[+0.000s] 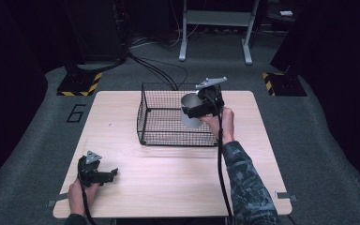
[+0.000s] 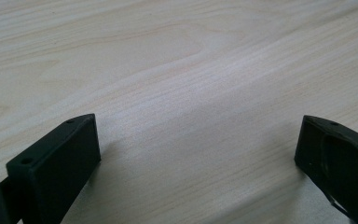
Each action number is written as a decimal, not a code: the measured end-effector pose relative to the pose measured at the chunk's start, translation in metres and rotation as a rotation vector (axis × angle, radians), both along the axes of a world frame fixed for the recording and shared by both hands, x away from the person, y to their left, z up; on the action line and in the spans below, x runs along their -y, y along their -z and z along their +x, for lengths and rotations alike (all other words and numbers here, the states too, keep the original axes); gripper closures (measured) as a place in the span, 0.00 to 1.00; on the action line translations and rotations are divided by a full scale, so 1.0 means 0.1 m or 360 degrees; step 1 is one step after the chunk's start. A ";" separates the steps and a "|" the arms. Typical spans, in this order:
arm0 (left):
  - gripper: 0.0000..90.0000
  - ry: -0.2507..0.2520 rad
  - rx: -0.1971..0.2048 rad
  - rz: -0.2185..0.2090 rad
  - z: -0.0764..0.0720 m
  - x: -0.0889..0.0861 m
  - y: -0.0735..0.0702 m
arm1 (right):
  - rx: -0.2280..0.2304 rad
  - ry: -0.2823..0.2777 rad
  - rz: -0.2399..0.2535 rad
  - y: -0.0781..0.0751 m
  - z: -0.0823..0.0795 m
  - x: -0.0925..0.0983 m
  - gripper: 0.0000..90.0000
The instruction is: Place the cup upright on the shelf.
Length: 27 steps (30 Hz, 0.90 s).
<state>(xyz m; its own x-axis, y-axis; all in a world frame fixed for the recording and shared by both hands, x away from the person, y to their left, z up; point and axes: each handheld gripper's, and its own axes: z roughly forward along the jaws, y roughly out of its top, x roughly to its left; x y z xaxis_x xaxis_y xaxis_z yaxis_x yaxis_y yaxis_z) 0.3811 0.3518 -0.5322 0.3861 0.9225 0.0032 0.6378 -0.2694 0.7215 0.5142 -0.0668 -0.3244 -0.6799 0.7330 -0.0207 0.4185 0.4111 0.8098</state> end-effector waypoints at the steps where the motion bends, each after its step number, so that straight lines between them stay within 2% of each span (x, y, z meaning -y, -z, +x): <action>1: 0.00 -0.0004 0.0004 0.0000 0.00 0.00 0.00 | -0.0010 0.0014 0.0005 0.01 0.02 -0.01 0.07; 6: 0.00 0.0006 0.0006 0.0009 0.00 0.00 0.00 | -0.0009 0.0016 -0.0021 0.06 0.13 -0.04 0.07; 8: 0.00 0.0005 0.0006 0.0009 0.00 0.00 0.00 | -0.0048 0.0034 -0.0017 0.08 0.16 -0.06 0.07; 11: 0.00 -0.0001 0.0006 0.0008 0.00 0.00 0.00 | -0.0042 0.0034 -0.0021 0.12 0.23 -0.08 0.07; 12: 0.00 -0.0005 0.0004 -0.0001 0.00 0.00 0.00 | -0.0072 0.0041 -0.0024 0.13 0.24 -0.09 0.07; 13: 0.00 -0.0004 0.0005 0.0000 0.00 0.00 0.00 | -0.0060 0.0040 -0.0022 0.15 0.26 -0.10 0.07; 19: 0.00 -0.0003 0.0005 0.0000 0.00 0.00 0.00 | -0.0104 0.0074 -0.0024 0.23 0.37 -0.15 0.07; 23: 0.00 -0.0003 0.0005 0.0000 0.00 0.00 0.00 | -0.0125 0.0077 -0.0055 0.30 0.44 -0.18 0.07; 27: 0.00 -0.0003 0.0005 0.0000 0.00 0.00 0.00 | -0.0169 0.0098 -0.0052 0.36 0.50 -0.23 0.07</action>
